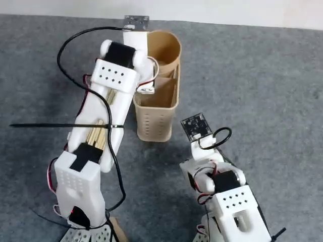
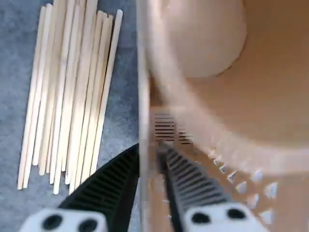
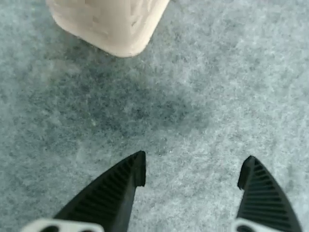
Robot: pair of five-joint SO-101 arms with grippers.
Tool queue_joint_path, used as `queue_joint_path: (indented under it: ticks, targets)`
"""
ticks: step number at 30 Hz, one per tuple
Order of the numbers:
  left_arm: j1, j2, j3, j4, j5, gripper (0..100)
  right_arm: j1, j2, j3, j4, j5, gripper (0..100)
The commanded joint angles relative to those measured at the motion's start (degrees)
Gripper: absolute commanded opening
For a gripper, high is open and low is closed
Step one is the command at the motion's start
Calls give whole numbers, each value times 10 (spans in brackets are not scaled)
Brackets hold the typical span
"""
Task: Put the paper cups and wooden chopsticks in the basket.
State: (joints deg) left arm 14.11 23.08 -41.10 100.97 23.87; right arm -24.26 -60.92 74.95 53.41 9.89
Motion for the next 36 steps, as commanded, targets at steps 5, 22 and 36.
queue_joint_path:
  ticks: [5,22,36]
  targets:
    - [-4,-13,-22,4,3,204,-3,-7,-3,-9,3,310]
    - [-138,-140,-153,0,-90,203,0,-8,-3,-9,3,310]
    - [-240,-436,293,0,-363,146,216,-95,-146,152,9,251]
